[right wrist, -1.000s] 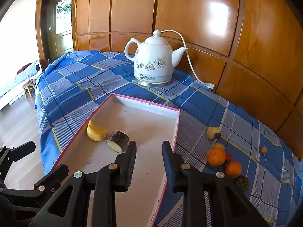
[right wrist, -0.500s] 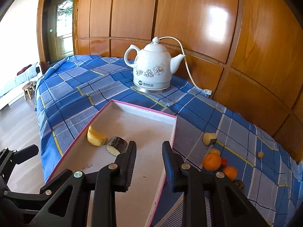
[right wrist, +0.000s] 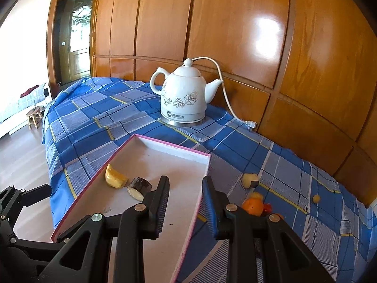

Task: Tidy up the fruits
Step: 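Withdraw the right tool from the tray toward the remaining fruits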

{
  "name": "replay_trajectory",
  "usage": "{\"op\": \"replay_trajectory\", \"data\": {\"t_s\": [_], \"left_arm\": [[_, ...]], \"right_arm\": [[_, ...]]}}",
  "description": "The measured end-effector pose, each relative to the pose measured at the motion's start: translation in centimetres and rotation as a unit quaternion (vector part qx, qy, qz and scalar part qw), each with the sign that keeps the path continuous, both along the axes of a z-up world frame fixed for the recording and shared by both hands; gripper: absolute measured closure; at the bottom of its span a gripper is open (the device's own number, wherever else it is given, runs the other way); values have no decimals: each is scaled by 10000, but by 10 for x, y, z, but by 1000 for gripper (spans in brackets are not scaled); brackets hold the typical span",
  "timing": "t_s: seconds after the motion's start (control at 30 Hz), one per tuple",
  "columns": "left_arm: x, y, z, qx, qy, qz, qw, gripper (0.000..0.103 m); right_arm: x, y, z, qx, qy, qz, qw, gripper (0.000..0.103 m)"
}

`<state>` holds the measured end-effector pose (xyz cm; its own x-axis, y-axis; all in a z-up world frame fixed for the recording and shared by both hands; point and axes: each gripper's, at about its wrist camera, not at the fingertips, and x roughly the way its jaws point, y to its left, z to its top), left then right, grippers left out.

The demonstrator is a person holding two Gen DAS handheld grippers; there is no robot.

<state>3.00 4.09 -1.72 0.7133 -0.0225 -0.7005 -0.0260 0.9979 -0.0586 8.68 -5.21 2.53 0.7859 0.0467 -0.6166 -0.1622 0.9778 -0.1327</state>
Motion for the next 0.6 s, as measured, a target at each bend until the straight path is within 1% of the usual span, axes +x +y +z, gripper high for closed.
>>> {"op": "replay_trajectory", "data": {"t_s": [0.33,0.6], "left_arm": [[3,-18,2,140,7,-189,9997,16],[7,-36,5,242,-4,-386,9990,16]], "right_arm": [[-4,-26,7,19,-84,-174,9998,74],[-5,-60,12,6,-75,-393,9992,72]]}}
